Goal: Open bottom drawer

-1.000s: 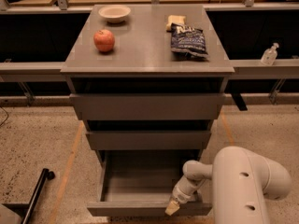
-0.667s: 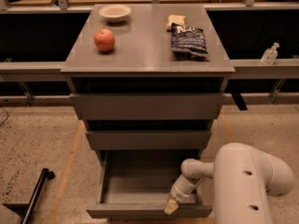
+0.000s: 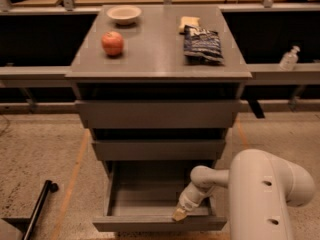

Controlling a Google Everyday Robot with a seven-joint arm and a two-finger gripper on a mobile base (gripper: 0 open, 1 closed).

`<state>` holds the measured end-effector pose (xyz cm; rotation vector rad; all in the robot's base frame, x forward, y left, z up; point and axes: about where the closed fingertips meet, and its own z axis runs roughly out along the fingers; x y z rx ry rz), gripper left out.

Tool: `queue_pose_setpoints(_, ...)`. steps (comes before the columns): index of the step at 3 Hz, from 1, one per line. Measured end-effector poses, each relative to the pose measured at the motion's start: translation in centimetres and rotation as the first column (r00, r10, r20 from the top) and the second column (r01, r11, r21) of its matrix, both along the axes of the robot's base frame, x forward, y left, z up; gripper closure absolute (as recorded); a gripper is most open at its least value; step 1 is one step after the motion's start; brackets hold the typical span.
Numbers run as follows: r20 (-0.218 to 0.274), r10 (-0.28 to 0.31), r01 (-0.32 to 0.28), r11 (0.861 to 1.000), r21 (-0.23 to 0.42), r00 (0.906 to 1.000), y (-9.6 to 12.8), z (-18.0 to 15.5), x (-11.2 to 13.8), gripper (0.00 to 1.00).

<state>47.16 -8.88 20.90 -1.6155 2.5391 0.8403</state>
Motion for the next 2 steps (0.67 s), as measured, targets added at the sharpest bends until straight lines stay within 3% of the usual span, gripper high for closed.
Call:
queue_pose_setpoints(1, 0.008, 0.005, -0.005, 1.000, 0.000, 1.0000, 0.2, 0.8, 0.1, 0.38)
queue_pose_setpoints(2, 0.086, 0.049, -0.049, 0.999, -0.001, 0.9951, 2.0, 4.6, 1.2, 0.15)
